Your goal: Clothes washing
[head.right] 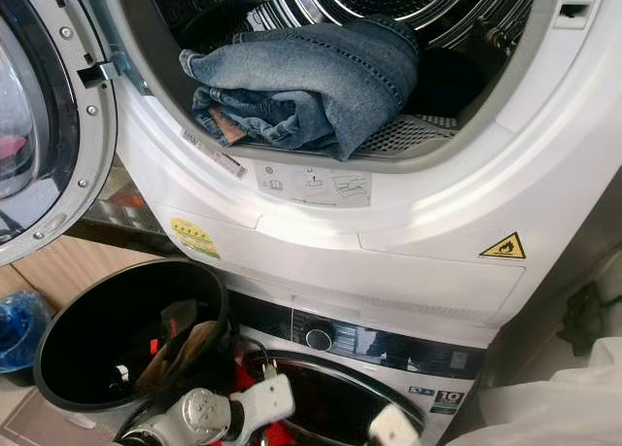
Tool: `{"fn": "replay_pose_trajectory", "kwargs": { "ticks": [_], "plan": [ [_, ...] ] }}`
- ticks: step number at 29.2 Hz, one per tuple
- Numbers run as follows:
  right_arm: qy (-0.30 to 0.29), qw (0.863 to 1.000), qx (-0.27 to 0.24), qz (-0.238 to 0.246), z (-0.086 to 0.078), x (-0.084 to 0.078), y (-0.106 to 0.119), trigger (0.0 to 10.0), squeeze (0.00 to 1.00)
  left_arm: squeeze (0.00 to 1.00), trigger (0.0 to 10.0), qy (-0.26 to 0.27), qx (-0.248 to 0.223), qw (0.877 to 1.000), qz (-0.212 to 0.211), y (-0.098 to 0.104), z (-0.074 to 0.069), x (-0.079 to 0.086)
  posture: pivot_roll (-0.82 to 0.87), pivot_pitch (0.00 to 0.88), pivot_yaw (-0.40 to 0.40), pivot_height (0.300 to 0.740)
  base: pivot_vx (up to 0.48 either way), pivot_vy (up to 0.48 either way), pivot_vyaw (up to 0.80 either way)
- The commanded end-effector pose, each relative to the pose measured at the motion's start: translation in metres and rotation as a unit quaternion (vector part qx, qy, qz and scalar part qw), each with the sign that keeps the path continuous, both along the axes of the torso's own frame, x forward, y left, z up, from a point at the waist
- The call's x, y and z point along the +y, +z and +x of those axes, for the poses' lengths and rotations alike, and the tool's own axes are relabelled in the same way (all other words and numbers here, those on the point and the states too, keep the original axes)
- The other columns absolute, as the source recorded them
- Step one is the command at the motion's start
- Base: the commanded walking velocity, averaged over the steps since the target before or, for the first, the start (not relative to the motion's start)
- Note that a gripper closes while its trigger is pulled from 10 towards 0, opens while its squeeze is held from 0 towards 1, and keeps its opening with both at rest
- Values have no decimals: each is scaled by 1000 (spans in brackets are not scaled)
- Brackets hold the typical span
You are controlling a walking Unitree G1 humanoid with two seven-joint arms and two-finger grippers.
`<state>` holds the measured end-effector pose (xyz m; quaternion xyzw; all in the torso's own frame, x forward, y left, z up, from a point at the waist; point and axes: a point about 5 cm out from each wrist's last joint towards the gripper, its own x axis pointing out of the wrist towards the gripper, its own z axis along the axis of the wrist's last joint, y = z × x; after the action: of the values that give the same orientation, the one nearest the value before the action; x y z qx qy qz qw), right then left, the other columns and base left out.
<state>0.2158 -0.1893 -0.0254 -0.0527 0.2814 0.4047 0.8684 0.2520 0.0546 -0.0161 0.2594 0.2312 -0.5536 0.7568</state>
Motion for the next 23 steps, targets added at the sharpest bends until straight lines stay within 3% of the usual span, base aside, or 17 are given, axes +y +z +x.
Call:
{"fn": "replay_pose_trajectory", "kwargs": {
  "ticks": [1, 7, 9, 13, 15, 18, 20, 23],
  "plan": [
    [22, 999, -4, 26, 1, 7, 6, 10000, 0, 0, 10000, -4, 5, 1000, 11, -4, -4, 4, -131, 40, 97, 740, 0, 0, 0],
    [107, 992, -19, 67, -7, 4, 36, 10000, 0, 0, 10000, 1, 8, 1000, 8, -5, -5, 3, -130, 44, 95, 740, 0, 0, 0],
    [148, 987, -14, 69, -20, -2, 46, 10000, 0, 0, 10000, 1, 12, 1000, 9, -7, -7, 3, -129, 47, 92, 740, 0, 0, 0],
    [188, 979, 12, 79, -39, -2, 56, 10000, 0, 0, 10000, 1, 17, 1000, 8, -9, -10, 3, -133, 48, 92, 740, 0, 0, 0],
    [181, 981, 2, 72, -39, -2, 59, 10000, 0, 0, 10000, 3, 20, 1000, 7, -10, -10, 3, -136, 48, 94, 740, 0, 0, 0],
    [164, 976, -48, 137, -29, 11, 90, 10000, 0, 0, 10000, 4, 30, 999, 11, -13, -13, 5, -137, 50, 97, 740, 0, 0, 0],
    [183, 959, -100, 189, -22, 33, 124, 10000, 0, 0, 10000, 7, 33, 999, 10, -13, -14, 5, -137, 50, 100, 740, 0, 0, 0],
    [197, 952, -116, 203, -21, 43, 135, 10000, 0, 0, 10000, 6, 33, 999, 11, -13, -14, 6, -138, 50, 101, 740, 0, 0, 0]
  ]
}}
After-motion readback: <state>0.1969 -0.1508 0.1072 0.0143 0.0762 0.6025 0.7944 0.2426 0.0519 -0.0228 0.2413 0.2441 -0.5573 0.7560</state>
